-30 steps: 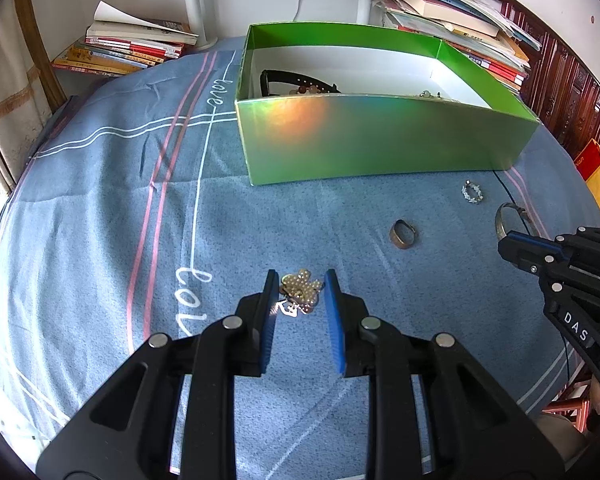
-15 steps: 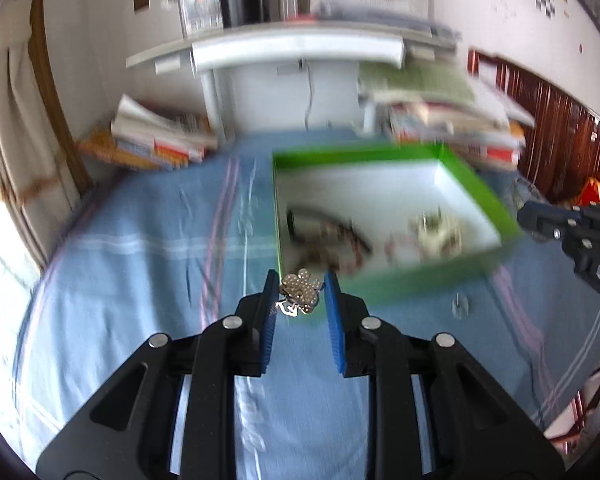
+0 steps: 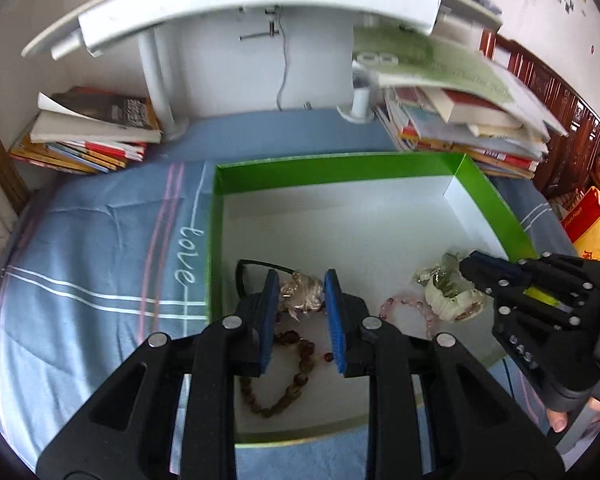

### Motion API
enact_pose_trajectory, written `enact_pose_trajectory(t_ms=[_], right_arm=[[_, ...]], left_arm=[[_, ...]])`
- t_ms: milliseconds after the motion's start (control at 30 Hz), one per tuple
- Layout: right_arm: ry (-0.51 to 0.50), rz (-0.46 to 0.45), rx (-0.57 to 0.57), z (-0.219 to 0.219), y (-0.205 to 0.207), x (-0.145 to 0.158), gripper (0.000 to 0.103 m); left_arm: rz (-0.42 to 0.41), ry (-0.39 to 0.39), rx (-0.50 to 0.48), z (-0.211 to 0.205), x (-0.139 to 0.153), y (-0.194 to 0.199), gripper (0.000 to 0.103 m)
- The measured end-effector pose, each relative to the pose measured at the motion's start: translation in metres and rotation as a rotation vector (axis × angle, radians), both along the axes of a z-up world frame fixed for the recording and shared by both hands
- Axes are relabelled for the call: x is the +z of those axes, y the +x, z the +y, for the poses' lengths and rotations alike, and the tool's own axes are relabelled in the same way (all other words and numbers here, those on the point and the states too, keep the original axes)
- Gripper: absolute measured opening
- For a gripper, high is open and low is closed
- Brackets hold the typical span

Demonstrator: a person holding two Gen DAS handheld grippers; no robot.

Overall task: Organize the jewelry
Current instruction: 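Release the charm from the left tool while the right tool releases the bangle, then move the left tool to the black ring while the right tool reaches the rhinestone ring, then grasp the black ring with the left tool while the right tool grasps the rhinestone ring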

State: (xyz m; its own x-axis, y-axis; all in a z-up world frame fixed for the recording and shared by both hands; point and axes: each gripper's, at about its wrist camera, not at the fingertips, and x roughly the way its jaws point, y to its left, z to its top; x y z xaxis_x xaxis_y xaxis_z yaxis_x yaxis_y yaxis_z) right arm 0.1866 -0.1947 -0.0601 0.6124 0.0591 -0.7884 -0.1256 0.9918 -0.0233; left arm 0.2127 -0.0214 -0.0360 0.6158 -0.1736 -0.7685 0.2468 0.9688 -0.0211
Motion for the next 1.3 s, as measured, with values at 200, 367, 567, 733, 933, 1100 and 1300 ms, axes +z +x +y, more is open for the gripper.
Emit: enact_pose_trajectory(t_ms=[200, 367, 567, 733, 933, 1100, 1300], right_arm=[[0.064, -0.094, 0.048, -0.009, -0.061, 0.041, 0.034], [0.06, -0.031, 0.09, -0.006, -0.107, 0.023, 0.034], [0.03, 0.117, 0.085, 0.009, -0.099, -0.034, 0.034], [0.044, 0.142, 0.082, 0.015, -0.09, -0.047, 0.034], [0.024, 0.134, 0.071, 0.02, -0.084, -0.049, 0.034], [0.018, 0.129, 0.068, 0.018, -0.082, -0.047, 0.034], [0.02, 0.126, 0.075, 0.019, -0.082, -0.047, 0.025]], left_arm=[[-0.086, 0.047, 0.021, 0.009, 0.019, -0.042, 0.049], [-0.061, 0.036, -0.033, 0.017, 0.012, -0.1, 0.052], [0.101, 0.033, -0.126, -0.006, -0.039, -0.124, 0.052], [0.15, 0.036, -0.141, -0.018, -0.059, -0.122, 0.052], [0.161, 0.037, -0.139, -0.022, -0.065, -0.118, 0.05], [0.172, 0.047, -0.136, -0.026, -0.069, -0.113, 0.043], [0.164, 0.047, -0.123, -0.025, -0.07, -0.11, 0.027]])
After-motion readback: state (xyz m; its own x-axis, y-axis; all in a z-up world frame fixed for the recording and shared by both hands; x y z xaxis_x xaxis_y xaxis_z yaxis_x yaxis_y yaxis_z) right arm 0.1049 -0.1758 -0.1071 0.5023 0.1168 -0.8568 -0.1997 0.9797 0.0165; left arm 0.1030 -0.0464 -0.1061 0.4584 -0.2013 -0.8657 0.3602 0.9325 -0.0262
